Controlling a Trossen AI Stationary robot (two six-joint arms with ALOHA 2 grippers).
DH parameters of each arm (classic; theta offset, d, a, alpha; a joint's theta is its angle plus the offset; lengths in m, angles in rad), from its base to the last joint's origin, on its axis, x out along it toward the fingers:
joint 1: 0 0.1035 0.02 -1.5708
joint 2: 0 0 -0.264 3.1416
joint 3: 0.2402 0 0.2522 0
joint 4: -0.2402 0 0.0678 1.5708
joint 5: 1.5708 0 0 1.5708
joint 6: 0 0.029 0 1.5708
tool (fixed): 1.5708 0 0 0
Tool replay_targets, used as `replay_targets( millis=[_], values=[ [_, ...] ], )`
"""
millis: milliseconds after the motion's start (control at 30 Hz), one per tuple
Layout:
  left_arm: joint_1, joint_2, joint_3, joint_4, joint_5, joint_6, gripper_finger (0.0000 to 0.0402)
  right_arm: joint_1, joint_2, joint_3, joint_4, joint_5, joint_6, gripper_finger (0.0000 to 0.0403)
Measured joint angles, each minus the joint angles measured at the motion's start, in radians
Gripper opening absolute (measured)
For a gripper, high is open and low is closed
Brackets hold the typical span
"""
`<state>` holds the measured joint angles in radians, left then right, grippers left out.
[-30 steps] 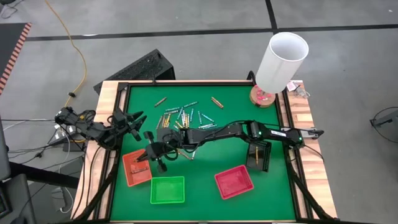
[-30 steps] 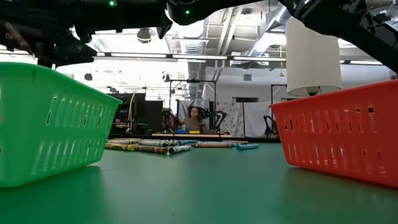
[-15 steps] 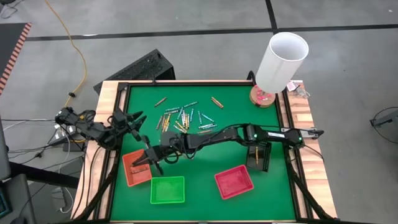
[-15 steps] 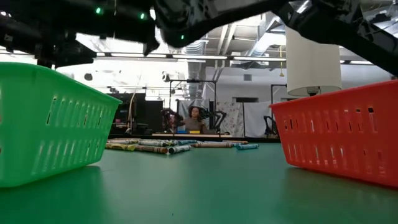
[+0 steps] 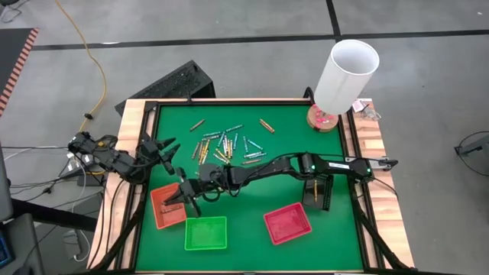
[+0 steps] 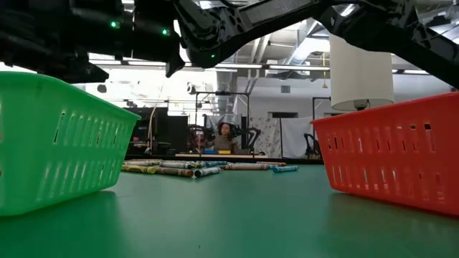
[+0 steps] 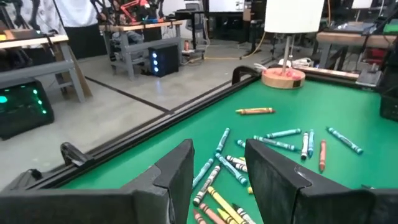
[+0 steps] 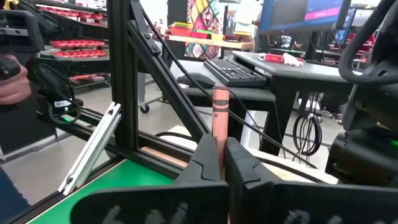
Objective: Sort crayons
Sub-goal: Put the brown crayon into the orange bin
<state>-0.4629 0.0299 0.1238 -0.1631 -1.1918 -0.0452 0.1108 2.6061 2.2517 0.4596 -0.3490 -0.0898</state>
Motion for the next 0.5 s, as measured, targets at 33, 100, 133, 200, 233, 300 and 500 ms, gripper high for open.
replay_targets(
  millis=[33, 100, 133, 200, 233, 300, 500],
  values=[
    [0.000, 0.000, 0.000, -0.001, -0.005, 0.001, 0.0135, -0.002, 0.000, 0.000, -0.009, -0.006, 0.003, 0.0000],
    [0.000, 0.000, 0.000, 0.011, -0.032, 0.010, 0.0135, -0.006, 0.000, 0.000, -0.055, -0.042, 0.030, 0.0000],
    [0.000, 0.000, 0.000, 0.026, -0.053, 0.021, 0.0135, -0.008, 0.000, 0.000, -0.073, -0.067, 0.052, 0.0000],
    [0.004, 0.000, 0.000, 0.055, -0.085, 0.052, 0.0135, -0.008, 0.000, -0.001, -0.090, -0.092, 0.078, 0.0000],
    [0.009, 0.000, 0.000, 0.072, -0.094, 0.073, 0.0135, -0.008, 0.000, -0.001, -0.088, -0.093, 0.081, 0.0000],
    [0.026, 0.000, 0.000, 0.129, -0.116, 0.131, 0.0135, -0.009, 0.000, 0.000, -0.081, -0.093, 0.082, 0.0000],
    [0.108, 0.000, 0.000, 0.333, -0.196, 0.347, 0.0135, -0.014, 0.000, 0.000, -0.085, -0.091, 0.085, 0.0000]
  ],
)
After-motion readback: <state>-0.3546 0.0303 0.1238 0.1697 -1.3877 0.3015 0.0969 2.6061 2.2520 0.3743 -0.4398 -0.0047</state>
